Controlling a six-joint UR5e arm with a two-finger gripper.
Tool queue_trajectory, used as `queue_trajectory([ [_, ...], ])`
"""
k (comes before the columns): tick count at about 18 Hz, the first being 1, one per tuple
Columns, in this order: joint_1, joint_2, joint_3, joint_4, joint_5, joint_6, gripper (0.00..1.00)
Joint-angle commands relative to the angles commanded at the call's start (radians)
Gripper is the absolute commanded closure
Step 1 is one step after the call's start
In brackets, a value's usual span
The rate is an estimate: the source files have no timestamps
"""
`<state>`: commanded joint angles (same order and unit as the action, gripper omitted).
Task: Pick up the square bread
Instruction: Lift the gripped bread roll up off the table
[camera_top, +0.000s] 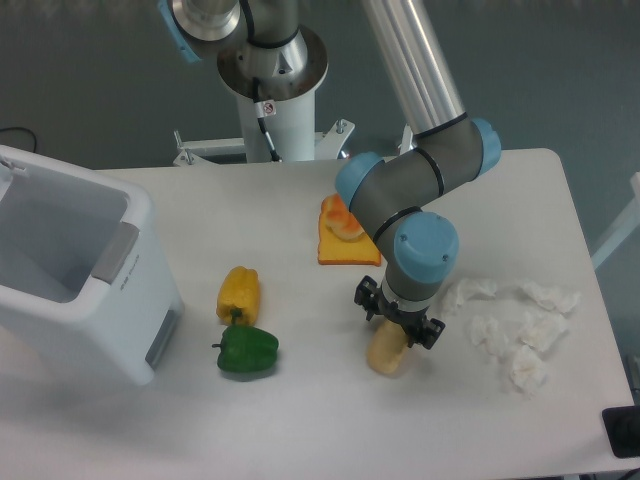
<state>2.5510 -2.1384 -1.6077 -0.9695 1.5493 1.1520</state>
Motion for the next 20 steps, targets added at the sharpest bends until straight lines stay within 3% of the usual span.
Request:
queue_trajectory([
  [4, 0.002, 0.003, 0.057, 0.0, 0.002, 0.0, 0.55],
  [7, 0.002, 0.002, 0.071, -0.002, 0.002, -0.027, 0.82],
  [9, 0.002, 0.002, 0.081, 0.0, 0.002, -0.029, 0.86],
  [15, 0.031, 0.021, 0.117, -0.002, -0.005, -0.028, 0.85],
  [17, 0.035, 0.018, 0.158, -0.003, -0.003, -0.009, 0.8],
  [20, 0.043, 0.015, 0.187, -0.006, 0.026, 0.044, 0.81],
])
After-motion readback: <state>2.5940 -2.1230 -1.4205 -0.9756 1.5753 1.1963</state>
